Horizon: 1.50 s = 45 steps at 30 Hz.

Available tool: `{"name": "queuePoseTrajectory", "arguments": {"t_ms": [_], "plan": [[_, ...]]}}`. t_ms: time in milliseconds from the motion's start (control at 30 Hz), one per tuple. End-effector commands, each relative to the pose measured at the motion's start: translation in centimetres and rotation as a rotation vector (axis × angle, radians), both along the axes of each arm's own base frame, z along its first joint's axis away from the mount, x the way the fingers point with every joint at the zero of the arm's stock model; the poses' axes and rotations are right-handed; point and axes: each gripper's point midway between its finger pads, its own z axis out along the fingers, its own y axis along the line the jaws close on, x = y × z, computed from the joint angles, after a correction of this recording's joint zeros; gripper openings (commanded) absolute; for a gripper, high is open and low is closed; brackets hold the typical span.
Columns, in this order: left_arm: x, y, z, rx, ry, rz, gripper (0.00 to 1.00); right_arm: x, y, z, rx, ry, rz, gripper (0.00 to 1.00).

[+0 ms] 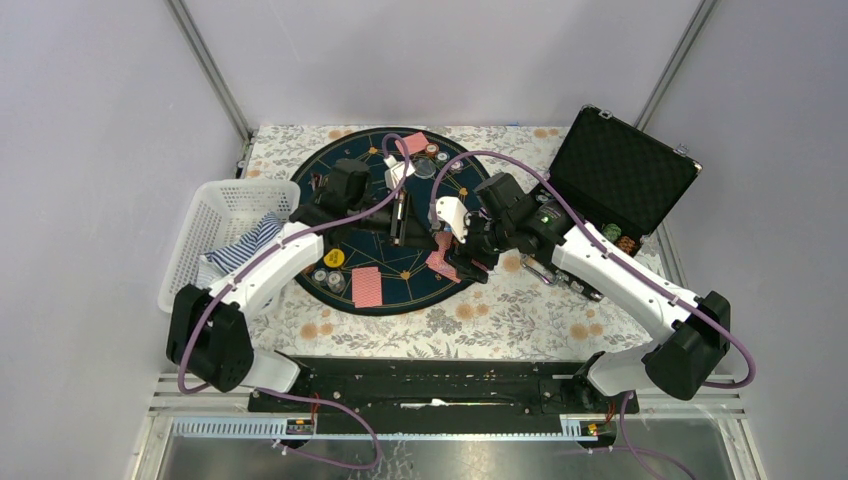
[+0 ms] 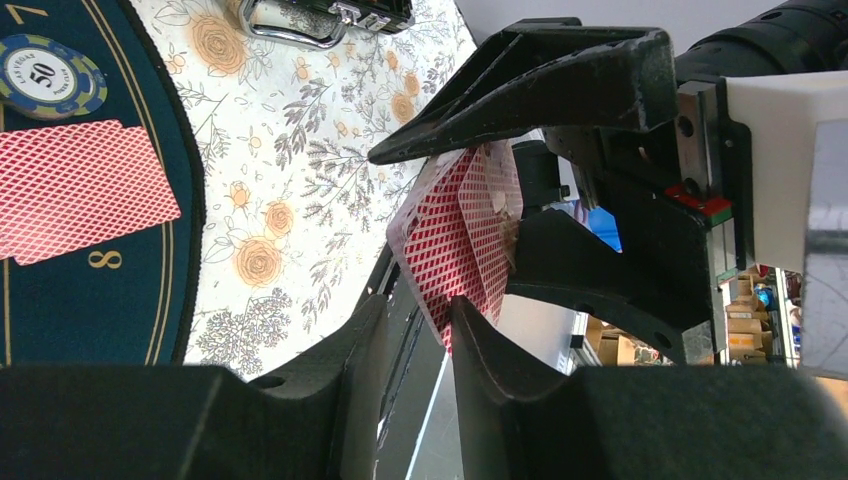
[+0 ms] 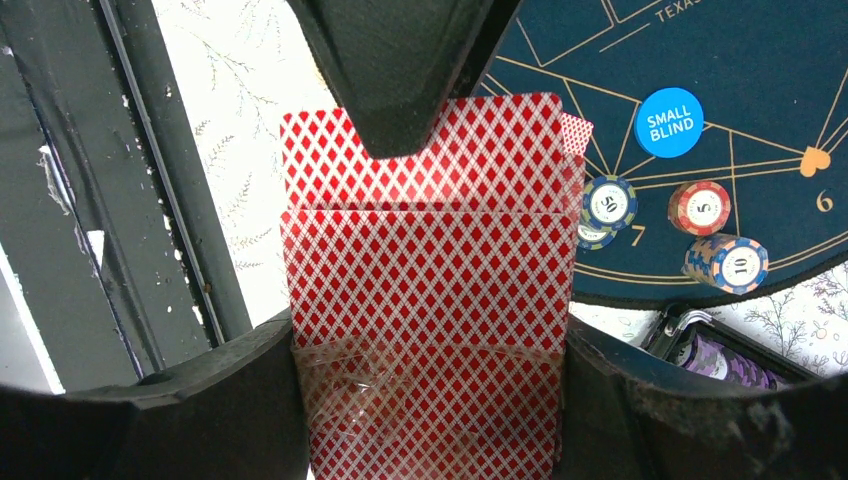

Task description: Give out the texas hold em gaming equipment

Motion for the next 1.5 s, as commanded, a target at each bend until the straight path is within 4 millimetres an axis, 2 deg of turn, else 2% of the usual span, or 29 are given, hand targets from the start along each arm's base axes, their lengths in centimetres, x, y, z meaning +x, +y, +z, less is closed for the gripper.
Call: {"name": "queuePoseTrajectory", "arguments": {"t_ms": [0, 167, 267, 300, 367, 533, 700, 1133, 1233, 1300, 1467], "plan": [[0.8, 1.0, 0.8, 0.015, -0.063, 0.03, 0.32, 0.4, 1.4, 3.0, 0.089, -0.071, 0.018, 0.01], [0.1, 1.0, 2.1, -0.031, -0.098, -0.006, 0.34, 0.4, 1.3, 2.9, 0.085, -0.071, 0.018, 0.01], [-0.8, 0.6, 3.5, -0.069, -0.138, -0.035, 0.46, 0.3, 1.3, 2.8, 0.086, -0.067, 0.02, 0.01], [-0.9, 0.4, 3.8, -0.071, -0.149, -0.036, 0.56, 0.3, 1.3, 2.7, 0.085, -0.068, 0.019, 0.01], [-0.9, -0.3, 3.6, -0.064, -0.133, -0.042, 0.61, 0.3, 1.5, 2.8, 0.09, -0.065, 0.021, 0.01], [-0.4, -0.6, 2.5, -0.037, -0.094, -0.034, 0.44, 0.4, 1.4, 3.0, 0.086, -0.071, 0.016, 0.01], [-0.3, 0.1, 2.0, -0.001, -0.116, -0.009, 0.29, 0.4, 1.1, 3.1, 0.084, -0.079, 0.01, 0.01], [0.6, 2.4, 1.9, 0.007, -0.102, 0.071, 0.13, 0.5, 1.0, 3.2, 0.083, -0.086, 0.003, 0.0], [0.9, 3.1, 2.0, -0.003, -0.102, 0.083, 0.07, 0.6, 0.9, 3.2, 0.081, -0.09, -0.001, 0.0], [1.2, 3.8, 2.3, -0.011, -0.106, 0.1, 0.0, 0.6, 0.8, 3.1, 0.078, -0.094, -0.003, 0.0], [2.8, 6.7, 2.6, -0.041, -0.123, 0.173, 0.0, 0.7, 0.7, 3.1, 0.078, -0.1, -0.007, 0.0]]}}
